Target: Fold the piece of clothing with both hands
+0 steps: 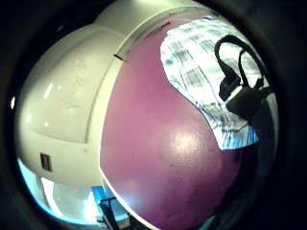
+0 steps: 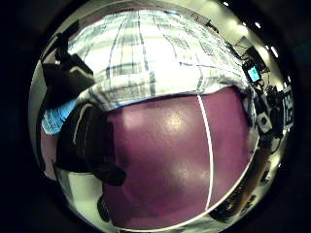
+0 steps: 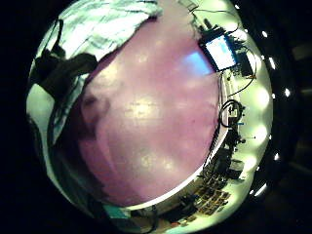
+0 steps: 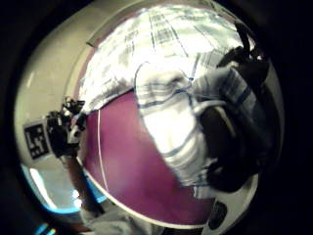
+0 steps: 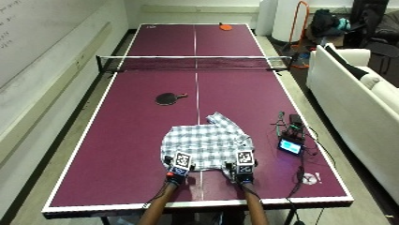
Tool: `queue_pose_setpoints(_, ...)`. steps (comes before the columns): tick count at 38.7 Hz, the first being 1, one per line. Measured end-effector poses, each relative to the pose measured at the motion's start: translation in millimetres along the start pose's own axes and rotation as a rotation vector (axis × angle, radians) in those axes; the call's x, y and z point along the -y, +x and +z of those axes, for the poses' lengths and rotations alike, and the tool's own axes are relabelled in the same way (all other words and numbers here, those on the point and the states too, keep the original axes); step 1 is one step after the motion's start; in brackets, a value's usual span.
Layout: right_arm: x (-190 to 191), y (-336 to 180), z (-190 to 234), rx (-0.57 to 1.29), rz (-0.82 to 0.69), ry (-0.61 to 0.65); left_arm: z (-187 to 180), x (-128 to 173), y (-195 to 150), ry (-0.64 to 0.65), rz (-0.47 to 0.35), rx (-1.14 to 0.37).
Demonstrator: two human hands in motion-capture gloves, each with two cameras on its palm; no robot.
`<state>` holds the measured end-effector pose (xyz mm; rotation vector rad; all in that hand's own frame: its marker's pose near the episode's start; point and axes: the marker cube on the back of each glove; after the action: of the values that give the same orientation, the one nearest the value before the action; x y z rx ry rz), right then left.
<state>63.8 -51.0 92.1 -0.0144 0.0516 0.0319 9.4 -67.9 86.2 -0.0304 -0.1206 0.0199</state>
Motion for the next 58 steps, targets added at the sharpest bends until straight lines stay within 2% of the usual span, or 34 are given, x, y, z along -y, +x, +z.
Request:
queue_pose_setpoints(3, 2.4, 7.1, -9.3, -0.026, -0.074, 0.067, -6.8, -9.5, -3.9, -0.018, 0.023, 0.056)
queue_pose_setpoints(6, -6.4, 20.7, -27.4, -0.029, -0.148, 0.002, -7.7, -13.7, -11.5, -0.012, 0.065, 0.072)
queue_pose_setpoints(10, -4.7, 33.7, -34.8, 0.109, -0.199, -0.113, 14.9, -14.6, -16.3, -0.053, 0.134, -0.017)
queue_pose_setpoints(16, -5.4, 42.3, -82.6, 0.245, -0.235, -0.108, -45.1, -34.6, -31.0, -0.003, 0.183, -0.140)
queue_pose_setpoints(21, 9.1, 43.0, -109.7, 0.296, -0.208, -0.055, -78.2, -30.9, -43.5, 0.084, 0.159, -0.160)
queue_pose_setpoints(25, 41.7, 35.2, -122.1, 0.313, -0.182, -0.053, -97.4, -13.7, -57.0, 0.085, 0.109, -0.100)
queue_pose_setpoints(32, 85.0, 10.0, -133.6, 0.164, -0.083, -0.130, -72.3, 49.8, -60.5, -0.041, 0.068, -0.031)
queue_pose_setpoints(37, 109.2, -5.7, -108.0, 0.040, -0.019, -0.215, -77.4, 46.6, -59.6, -0.221, 0.045, 0.004)
queue_pose_setpoints(42, 126.3, -12.8, -86.1, 0.057, -0.017, -0.272, -55.0, 51.9, -56.0, -0.230, 0.070, 0.070)
queue_pose_setpoints(45, 122.9, -5.3, -89.7, 0.092, 0.042, -0.247, -53.4, 56.8, -60.3, -0.153, 0.048, 0.075)
queue_pose_setpoints(51, 93.6, 29.5, -105.6, 0.182, 0.259, -0.010, -55.1, 60.8, -65.8, 0.055, -0.006, 0.051)
queue_pose_setpoints(55, 52.2, 58.4, -96.5, 0.179, 0.414, -0.077, -46.8, 46.5, -58.5, 0.048, 0.018, 0.018)
queue_pose_setpoints(58, 19.3, 67.5, -81.3, 0.184, 0.469, -0.253, -36.9, 28.0, -53.0, -0.059, 0.040, 0.001)
